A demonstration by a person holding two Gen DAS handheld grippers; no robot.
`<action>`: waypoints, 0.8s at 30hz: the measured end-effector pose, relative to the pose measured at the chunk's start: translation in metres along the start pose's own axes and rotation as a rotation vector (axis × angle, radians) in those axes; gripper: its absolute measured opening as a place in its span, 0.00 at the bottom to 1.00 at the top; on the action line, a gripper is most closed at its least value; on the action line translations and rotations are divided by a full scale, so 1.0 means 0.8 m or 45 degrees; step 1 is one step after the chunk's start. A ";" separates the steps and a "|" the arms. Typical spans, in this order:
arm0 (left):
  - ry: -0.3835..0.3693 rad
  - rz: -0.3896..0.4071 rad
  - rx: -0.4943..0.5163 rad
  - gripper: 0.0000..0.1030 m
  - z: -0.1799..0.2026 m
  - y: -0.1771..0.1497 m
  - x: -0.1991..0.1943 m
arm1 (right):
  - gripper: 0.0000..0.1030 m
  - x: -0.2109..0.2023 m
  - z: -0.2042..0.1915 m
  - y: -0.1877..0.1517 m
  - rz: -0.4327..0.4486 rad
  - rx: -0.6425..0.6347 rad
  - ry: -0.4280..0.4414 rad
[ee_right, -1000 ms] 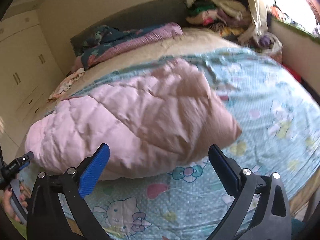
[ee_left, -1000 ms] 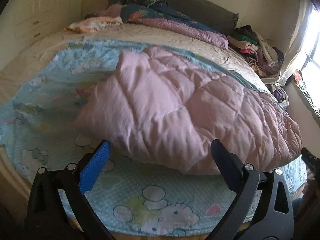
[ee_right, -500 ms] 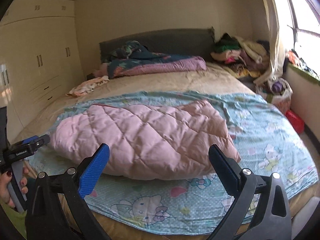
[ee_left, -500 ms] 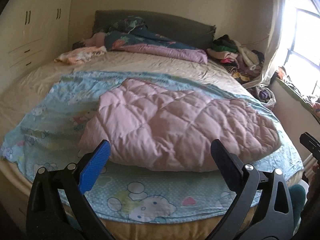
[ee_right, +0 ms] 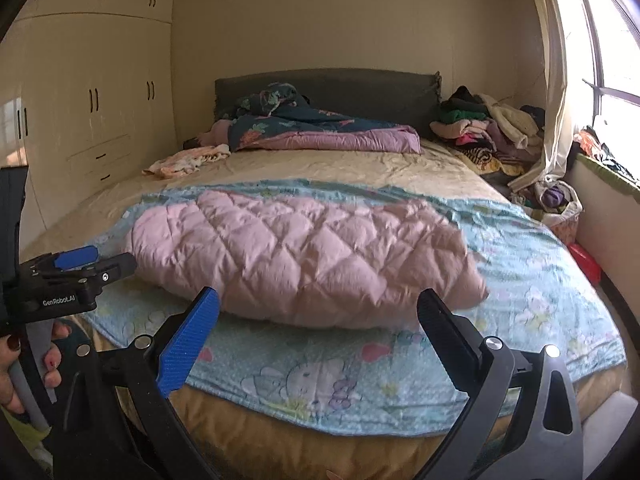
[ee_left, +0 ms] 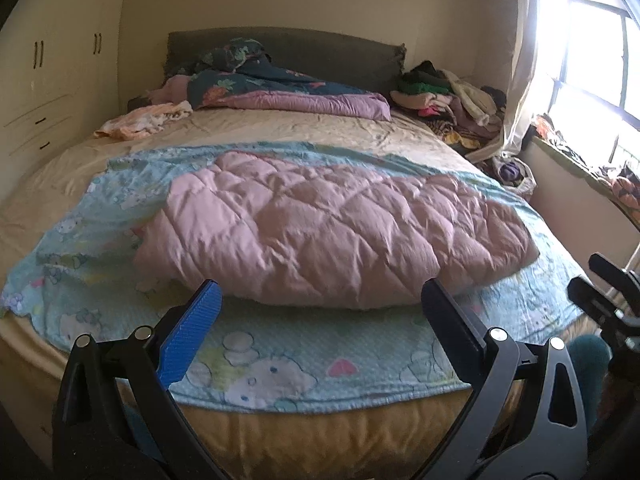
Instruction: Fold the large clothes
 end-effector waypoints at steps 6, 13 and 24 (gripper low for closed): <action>0.000 -0.041 0.007 0.91 0.007 -0.022 0.012 | 0.96 0.024 0.002 -0.032 -0.091 0.043 -0.003; 0.016 -0.044 0.003 0.91 0.004 -0.026 0.015 | 0.96 0.022 0.003 -0.029 -0.067 0.026 -0.013; 0.022 -0.044 0.010 0.91 0.004 -0.025 0.012 | 0.96 0.022 0.003 -0.030 -0.068 0.026 -0.006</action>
Point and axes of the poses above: each gripper's, at about its wrist camera, not at the fingertips, and x roughly the way its jaws point, z to its right, y to its top, the point moved 9 cm from there along x, roughly the way its jaws point, and after that the axes turned 7 degrees about y, right-handed, at the moved point
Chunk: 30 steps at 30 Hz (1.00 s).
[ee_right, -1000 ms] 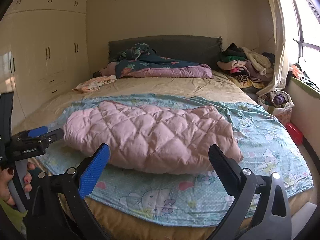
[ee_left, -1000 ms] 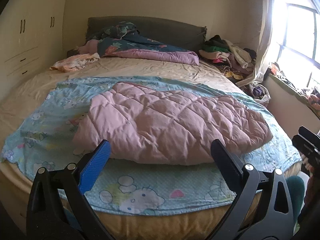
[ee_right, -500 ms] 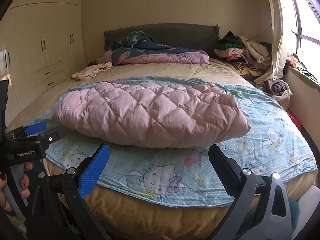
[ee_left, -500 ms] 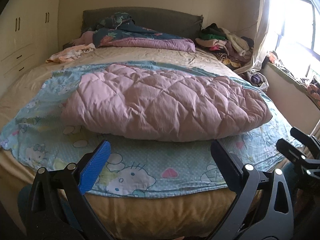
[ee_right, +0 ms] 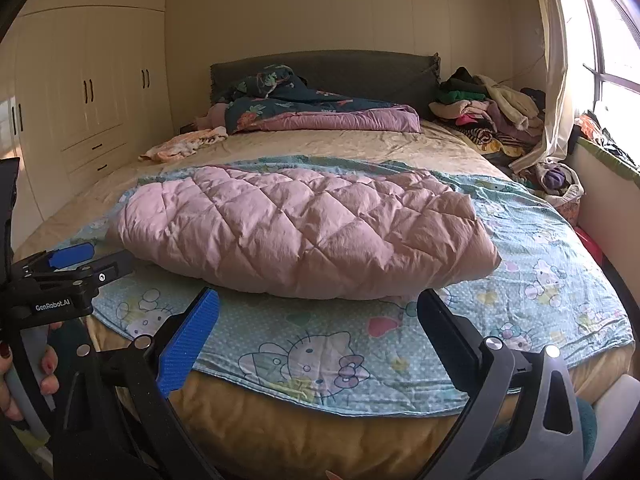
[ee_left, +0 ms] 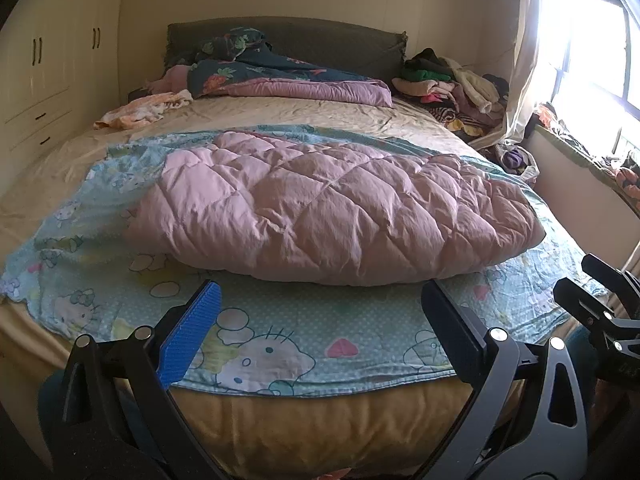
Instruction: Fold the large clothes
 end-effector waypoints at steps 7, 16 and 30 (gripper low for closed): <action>-0.007 -0.001 0.007 0.91 0.001 0.000 -0.001 | 0.96 0.001 -0.001 -0.001 -0.004 0.003 0.000; -0.006 -0.002 0.016 0.91 0.002 0.001 -0.003 | 0.96 0.000 -0.001 -0.001 -0.004 0.005 0.001; 0.000 -0.006 0.005 0.91 -0.004 0.000 -0.003 | 0.96 -0.002 -0.001 0.002 0.000 -0.001 -0.008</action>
Point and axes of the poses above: each gripper's, at about its wrist camera, not at the fingertips, and x roughly the way its jaws point, z to its right, y to its top, the point moved 9 cm from there along x, roughly the way its jaws point, and after that the axes turned 7 degrees about y, right-handed, at the moved point
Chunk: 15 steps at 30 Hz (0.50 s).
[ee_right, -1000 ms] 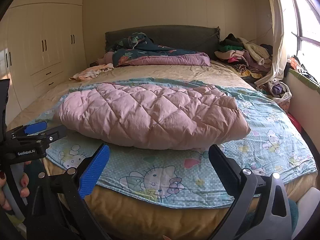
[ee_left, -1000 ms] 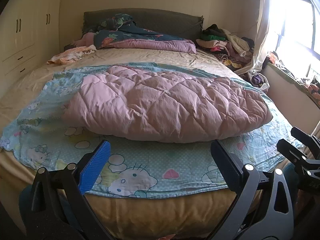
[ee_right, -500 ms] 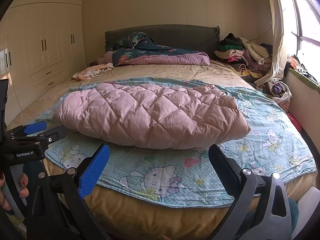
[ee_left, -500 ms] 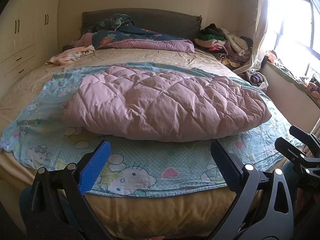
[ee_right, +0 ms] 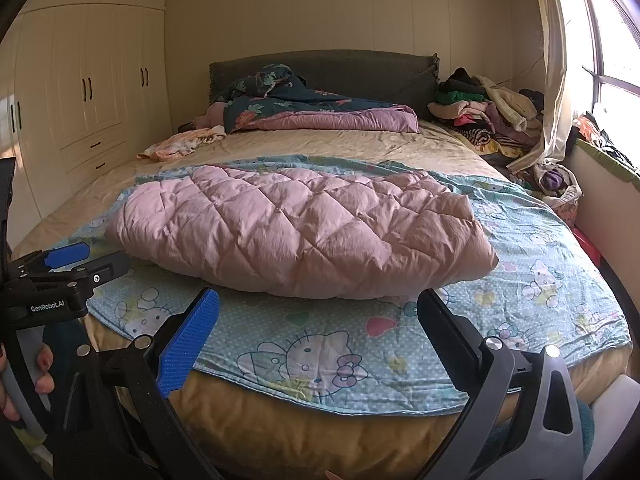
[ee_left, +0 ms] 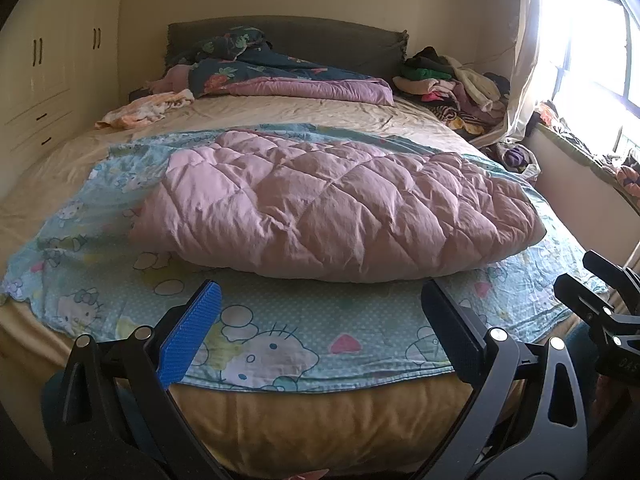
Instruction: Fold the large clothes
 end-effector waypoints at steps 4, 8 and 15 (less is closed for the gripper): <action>0.001 0.000 -0.001 0.91 0.000 0.000 0.000 | 0.96 0.000 0.000 0.000 0.001 0.000 -0.001; 0.002 0.000 0.001 0.91 0.000 0.000 0.000 | 0.96 0.001 -0.001 0.000 0.000 0.000 -0.001; 0.001 0.000 -0.002 0.91 0.000 0.000 -0.001 | 0.96 0.002 -0.002 0.000 0.000 -0.002 -0.001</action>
Point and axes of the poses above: each gripper's, at about its wrist camera, not at the fingertips, and x roughly the way its jaws point, z to its right, y to its top, the point moved 9 cm from there along x, roughly the way its jaws point, and after that the axes turned 7 degrees about y, right-handed, at the moved point
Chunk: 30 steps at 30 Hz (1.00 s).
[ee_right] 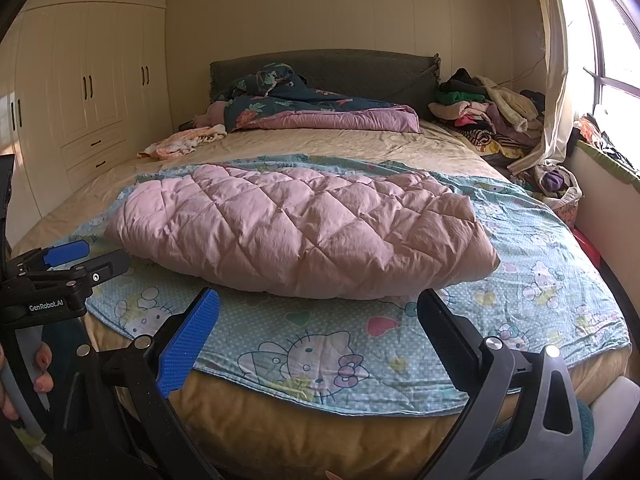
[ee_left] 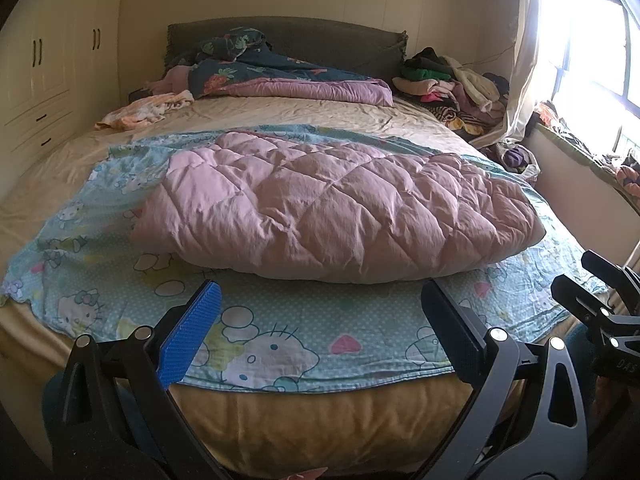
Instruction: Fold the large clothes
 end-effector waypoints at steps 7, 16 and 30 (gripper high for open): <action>0.003 -0.001 0.002 0.91 -0.001 0.000 0.000 | 0.96 0.000 -0.001 0.000 -0.004 -0.006 0.000; 0.002 -0.003 0.002 0.91 -0.001 0.000 0.000 | 0.96 0.000 0.001 0.000 -0.007 -0.008 -0.005; 0.026 -0.010 0.036 0.91 -0.004 -0.008 -0.003 | 0.96 -0.003 0.007 -0.005 -0.014 -0.006 -0.028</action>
Point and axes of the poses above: each gripper's, at about its wrist camera, not at the fingertips, and x roughly the way its jaws point, z to its right, y to its top, the point moved 9 cm from there along x, roughly the way its jaws point, and after that the axes turned 7 degrees about y, right-handed, at the moved point
